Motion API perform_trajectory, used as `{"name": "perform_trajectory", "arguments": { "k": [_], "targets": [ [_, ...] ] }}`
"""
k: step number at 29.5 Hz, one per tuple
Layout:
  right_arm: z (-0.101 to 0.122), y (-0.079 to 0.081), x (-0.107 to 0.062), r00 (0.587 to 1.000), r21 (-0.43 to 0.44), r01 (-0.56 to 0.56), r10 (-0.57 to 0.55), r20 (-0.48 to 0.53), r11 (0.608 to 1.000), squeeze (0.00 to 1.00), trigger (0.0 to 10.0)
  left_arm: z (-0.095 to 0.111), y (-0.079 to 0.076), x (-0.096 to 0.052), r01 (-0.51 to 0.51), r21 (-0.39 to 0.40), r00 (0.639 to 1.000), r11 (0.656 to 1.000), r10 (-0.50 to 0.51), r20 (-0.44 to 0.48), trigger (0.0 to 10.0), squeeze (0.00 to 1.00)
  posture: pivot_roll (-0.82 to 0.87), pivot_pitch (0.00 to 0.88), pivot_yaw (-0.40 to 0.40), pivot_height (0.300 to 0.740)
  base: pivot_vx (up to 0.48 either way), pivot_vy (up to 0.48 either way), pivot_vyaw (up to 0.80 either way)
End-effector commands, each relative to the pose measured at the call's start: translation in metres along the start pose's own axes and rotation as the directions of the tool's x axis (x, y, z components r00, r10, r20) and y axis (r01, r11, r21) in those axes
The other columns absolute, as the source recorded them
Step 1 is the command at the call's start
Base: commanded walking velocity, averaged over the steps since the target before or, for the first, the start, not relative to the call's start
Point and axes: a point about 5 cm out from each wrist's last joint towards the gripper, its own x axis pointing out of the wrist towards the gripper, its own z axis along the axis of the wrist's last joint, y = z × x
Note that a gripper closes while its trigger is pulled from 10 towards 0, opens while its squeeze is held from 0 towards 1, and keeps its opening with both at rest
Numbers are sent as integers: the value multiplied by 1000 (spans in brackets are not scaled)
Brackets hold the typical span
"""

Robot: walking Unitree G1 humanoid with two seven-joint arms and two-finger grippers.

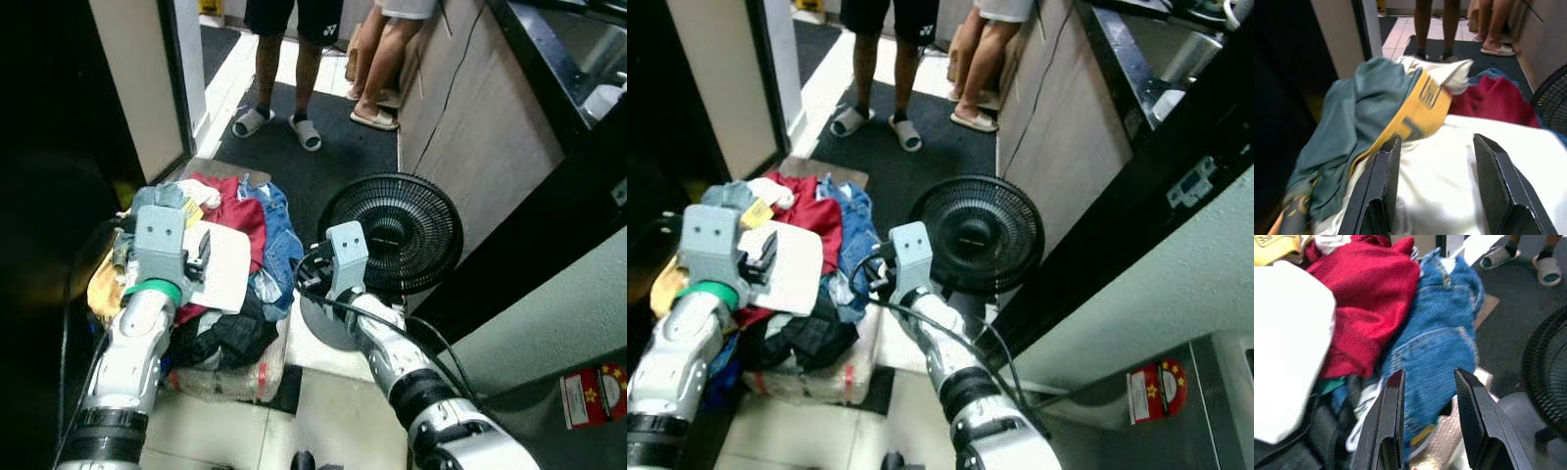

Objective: Clothes washing

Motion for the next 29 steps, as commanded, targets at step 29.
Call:
{"name": "perform_trajectory", "arguments": {
  "k": [29],
  "targets": [
    [122,-69,-66,776,-96,399,-280,566,912,0,10000,99,-18,33,119,-57,949,991,-97,302,10000,0,18,8,18,740,0,0,0]
  ]
}}
